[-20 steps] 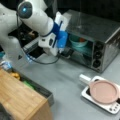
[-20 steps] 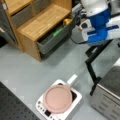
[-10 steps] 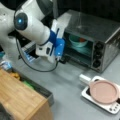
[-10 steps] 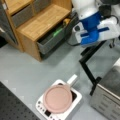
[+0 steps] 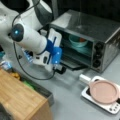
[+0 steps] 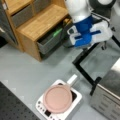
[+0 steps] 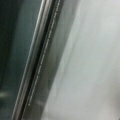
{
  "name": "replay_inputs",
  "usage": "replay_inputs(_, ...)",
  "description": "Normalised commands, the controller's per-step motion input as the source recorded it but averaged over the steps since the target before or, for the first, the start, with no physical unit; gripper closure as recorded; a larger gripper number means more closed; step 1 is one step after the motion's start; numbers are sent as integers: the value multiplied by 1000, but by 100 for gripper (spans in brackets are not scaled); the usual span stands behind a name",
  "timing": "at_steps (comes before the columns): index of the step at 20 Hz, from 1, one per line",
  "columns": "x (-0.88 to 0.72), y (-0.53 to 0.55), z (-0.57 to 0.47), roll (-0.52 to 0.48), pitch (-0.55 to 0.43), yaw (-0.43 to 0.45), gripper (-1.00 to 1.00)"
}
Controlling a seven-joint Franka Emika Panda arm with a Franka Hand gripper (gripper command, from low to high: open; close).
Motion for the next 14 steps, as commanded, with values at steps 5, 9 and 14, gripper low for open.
replay_inputs(5,31,-226,-140,-11,-101,40,-100)
replay_inputs(9,-4,-256,-142,-308,-83,-24,-100)
replay_inputs(14,-31,-134,-103,-373,-53,-48,-100)
